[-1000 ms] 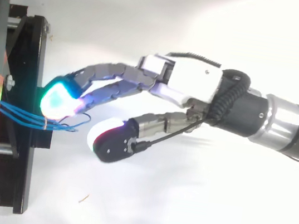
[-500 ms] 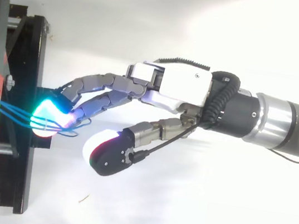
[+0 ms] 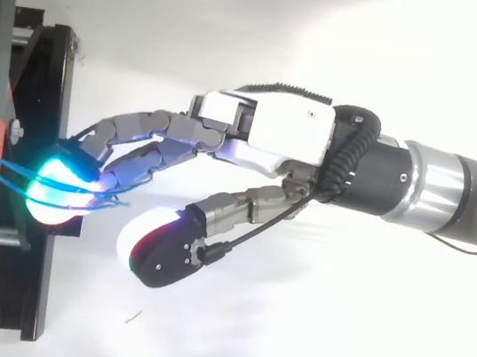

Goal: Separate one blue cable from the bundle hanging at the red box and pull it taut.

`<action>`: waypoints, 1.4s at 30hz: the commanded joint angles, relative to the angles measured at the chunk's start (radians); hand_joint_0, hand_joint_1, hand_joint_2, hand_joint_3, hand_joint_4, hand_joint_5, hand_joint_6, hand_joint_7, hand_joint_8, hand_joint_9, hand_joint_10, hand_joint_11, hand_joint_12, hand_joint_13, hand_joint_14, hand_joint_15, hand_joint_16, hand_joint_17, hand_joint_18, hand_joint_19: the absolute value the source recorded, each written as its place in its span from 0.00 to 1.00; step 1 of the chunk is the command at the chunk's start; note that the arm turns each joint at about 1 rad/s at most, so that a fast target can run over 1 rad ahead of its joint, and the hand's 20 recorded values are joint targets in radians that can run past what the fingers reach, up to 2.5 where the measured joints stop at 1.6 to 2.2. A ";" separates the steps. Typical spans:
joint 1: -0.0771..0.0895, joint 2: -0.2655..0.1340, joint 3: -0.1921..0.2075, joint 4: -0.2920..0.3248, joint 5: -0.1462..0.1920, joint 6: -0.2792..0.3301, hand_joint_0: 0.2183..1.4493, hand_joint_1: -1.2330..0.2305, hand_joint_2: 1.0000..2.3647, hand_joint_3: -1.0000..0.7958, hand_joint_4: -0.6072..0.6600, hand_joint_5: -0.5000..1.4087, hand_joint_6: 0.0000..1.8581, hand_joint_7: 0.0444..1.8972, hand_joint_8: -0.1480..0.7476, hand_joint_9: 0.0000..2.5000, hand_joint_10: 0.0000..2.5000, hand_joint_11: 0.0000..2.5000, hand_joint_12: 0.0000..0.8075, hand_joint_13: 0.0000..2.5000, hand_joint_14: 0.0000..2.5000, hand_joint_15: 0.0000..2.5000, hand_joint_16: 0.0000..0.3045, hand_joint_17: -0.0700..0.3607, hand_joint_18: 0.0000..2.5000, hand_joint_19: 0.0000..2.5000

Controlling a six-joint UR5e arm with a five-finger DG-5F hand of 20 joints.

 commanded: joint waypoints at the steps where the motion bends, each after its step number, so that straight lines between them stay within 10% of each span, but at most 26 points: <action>1: -0.001 0.000 0.002 0.002 -0.007 -0.001 0.32 0.43 0.00 0.31 0.67 0.18 0.27 0.42 0.53 0.28 0.00 0.11 0.39 0.25 0.00 0.08 0.11 0.33 0.21 0.11; 42: -0.009 0.002 0.016 -0.001 -0.027 0.008 0.36 0.45 0.01 0.35 0.66 0.20 0.27 0.60 0.54 0.32 0.00 0.15 0.38 0.29 0.00 0.10 0.10 0.32 0.23 0.12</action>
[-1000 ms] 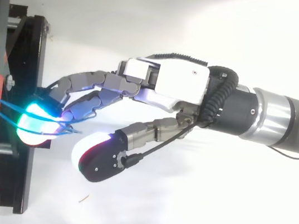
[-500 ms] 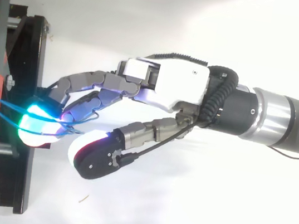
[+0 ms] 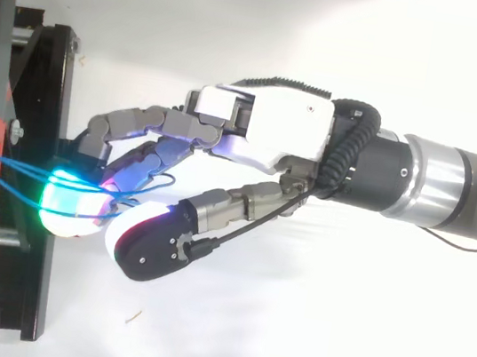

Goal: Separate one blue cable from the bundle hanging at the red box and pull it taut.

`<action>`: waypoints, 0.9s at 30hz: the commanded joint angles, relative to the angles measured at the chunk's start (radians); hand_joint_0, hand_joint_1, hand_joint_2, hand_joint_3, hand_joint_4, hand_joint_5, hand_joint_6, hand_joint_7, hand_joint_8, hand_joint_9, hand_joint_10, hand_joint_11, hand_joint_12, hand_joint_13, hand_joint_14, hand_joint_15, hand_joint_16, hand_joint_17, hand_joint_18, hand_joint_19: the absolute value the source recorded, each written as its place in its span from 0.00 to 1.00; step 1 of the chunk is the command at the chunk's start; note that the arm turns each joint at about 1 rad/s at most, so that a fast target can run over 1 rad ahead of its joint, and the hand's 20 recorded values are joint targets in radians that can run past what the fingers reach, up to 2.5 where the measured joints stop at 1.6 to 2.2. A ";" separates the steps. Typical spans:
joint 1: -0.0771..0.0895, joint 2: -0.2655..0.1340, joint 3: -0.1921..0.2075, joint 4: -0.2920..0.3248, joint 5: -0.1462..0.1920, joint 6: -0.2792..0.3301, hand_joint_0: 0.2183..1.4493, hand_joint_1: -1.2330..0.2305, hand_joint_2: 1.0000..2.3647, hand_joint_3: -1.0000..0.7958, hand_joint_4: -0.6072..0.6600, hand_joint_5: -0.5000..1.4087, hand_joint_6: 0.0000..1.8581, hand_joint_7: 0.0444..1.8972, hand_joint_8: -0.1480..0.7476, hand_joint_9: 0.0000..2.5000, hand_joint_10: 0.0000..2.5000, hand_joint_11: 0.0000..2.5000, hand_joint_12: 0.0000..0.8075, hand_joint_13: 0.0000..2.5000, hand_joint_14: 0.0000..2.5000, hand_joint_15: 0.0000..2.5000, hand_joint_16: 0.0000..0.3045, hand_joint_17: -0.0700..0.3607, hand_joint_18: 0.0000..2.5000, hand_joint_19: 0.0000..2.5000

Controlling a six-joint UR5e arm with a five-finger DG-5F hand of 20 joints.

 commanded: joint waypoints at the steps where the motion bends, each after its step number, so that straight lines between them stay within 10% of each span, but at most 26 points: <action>1: -0.001 0.001 0.001 -0.004 -0.005 0.009 0.36 0.45 0.01 0.35 0.66 0.20 0.27 0.60 0.54 0.32 0.00 0.15 0.38 0.30 0.00 0.10 0.10 0.32 0.23 0.12; 17: -0.015 0.057 0.001 -0.111 -0.029 0.029 0.39 0.40 0.01 0.44 0.64 0.19 0.36 0.55 0.55 0.34 0.00 0.20 0.39 0.32 0.00 0.12 0.10 0.32 0.25 0.12; 27: -0.019 0.068 0.001 -0.120 -0.026 0.024 0.33 0.42 0.00 0.30 0.65 0.17 0.44 0.45 0.56 0.36 0.01 0.23 0.39 0.33 0.00 0.13 0.10 0.32 0.25 0.13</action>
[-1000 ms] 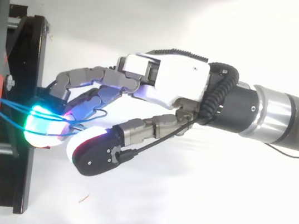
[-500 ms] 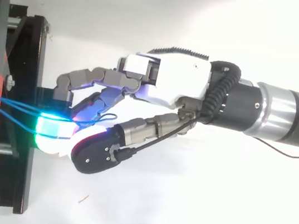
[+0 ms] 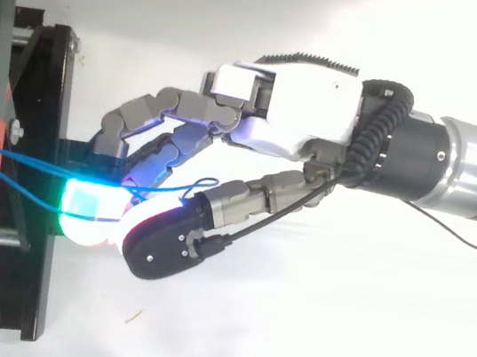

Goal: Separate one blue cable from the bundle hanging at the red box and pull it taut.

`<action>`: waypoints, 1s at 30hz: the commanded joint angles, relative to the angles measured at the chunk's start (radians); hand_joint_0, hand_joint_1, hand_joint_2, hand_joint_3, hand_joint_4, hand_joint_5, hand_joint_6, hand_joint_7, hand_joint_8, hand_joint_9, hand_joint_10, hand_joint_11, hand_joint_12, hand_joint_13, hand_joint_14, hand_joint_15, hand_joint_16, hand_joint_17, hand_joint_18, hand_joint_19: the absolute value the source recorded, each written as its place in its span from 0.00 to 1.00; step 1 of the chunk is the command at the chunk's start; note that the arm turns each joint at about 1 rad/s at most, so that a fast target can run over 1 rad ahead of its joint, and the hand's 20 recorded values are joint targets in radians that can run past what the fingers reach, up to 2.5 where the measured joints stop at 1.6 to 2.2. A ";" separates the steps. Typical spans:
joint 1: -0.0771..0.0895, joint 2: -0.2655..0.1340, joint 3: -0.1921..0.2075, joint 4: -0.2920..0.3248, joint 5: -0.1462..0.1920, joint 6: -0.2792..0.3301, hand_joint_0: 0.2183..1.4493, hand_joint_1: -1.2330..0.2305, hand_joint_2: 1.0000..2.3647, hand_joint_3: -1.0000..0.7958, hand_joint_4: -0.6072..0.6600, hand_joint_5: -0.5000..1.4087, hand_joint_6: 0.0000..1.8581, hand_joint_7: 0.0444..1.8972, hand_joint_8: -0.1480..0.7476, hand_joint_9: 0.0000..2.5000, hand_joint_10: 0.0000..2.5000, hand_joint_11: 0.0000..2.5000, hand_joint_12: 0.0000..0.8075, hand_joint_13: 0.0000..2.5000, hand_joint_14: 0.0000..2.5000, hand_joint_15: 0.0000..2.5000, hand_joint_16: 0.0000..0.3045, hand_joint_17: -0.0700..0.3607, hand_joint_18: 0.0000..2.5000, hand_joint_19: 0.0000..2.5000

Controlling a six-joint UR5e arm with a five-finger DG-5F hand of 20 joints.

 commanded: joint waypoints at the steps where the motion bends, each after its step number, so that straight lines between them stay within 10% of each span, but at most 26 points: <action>1: 0.001 0.002 0.000 -0.004 0.003 -0.007 0.32 0.44 0.00 0.29 0.65 0.17 0.44 0.46 0.56 0.37 0.01 0.23 0.39 0.33 0.01 0.13 0.10 0.32 0.25 0.13; 16: 0.007 -0.001 0.000 0.010 0.040 -0.097 0.34 0.38 0.01 0.46 0.66 0.17 0.49 0.48 0.61 0.40 0.01 0.38 0.45 0.36 0.01 0.15 0.12 0.35 0.28 0.13; 30: 0.010 -0.003 0.000 0.016 0.052 -0.128 0.40 0.27 0.00 0.31 0.64 0.16 0.51 0.46 0.60 0.40 0.01 0.42 0.44 0.36 0.01 0.16 0.11 0.33 0.28 0.13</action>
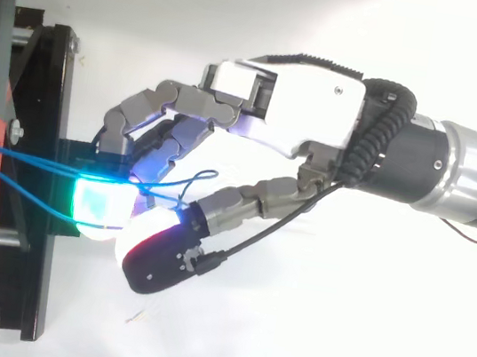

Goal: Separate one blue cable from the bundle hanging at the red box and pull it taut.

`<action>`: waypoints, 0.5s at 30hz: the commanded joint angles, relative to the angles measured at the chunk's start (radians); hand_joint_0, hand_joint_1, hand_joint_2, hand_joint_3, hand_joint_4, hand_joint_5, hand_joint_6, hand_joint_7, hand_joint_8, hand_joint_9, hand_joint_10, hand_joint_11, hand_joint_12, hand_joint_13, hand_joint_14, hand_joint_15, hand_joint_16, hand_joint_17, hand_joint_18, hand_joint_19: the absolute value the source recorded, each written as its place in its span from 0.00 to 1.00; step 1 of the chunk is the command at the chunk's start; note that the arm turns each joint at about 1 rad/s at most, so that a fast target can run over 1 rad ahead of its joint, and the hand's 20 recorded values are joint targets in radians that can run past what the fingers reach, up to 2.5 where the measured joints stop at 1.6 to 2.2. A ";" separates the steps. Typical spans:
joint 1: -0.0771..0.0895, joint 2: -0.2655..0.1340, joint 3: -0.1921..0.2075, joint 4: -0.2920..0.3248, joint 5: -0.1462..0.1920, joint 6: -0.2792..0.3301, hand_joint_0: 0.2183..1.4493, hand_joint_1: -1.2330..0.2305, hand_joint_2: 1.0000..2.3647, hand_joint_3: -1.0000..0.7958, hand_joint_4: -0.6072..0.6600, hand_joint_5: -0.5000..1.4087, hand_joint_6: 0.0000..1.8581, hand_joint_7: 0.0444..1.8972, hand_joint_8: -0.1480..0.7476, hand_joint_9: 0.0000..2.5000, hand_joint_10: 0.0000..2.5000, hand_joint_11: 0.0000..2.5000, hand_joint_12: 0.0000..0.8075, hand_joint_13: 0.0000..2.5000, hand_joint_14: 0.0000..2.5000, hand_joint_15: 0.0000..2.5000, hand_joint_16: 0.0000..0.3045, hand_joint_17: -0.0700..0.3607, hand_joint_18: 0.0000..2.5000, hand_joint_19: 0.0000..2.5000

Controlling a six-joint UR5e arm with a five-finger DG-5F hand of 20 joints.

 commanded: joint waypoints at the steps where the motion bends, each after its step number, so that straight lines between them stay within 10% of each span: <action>1: 0.001 -0.001 0.000 0.000 0.000 -0.006 0.41 0.26 0.00 0.29 0.64 0.16 0.51 0.46 0.60 0.41 0.01 0.42 0.44 0.36 0.01 0.16 0.11 0.33 0.28 0.13; 8: 0.001 -0.001 0.000 0.000 0.000 -0.020 0.38 0.24 0.00 0.28 0.63 0.17 0.50 0.46 0.59 0.42 0.01 0.43 0.43 0.37 0.01 0.17 0.10 0.32 0.29 0.14; 15: 0.001 -0.001 0.000 0.000 0.000 -0.020 0.29 0.47 0.00 0.28 0.62 0.18 0.47 0.50 0.57 0.44 0.01 0.37 0.42 0.38 0.01 0.18 0.10 0.32 0.30 0.17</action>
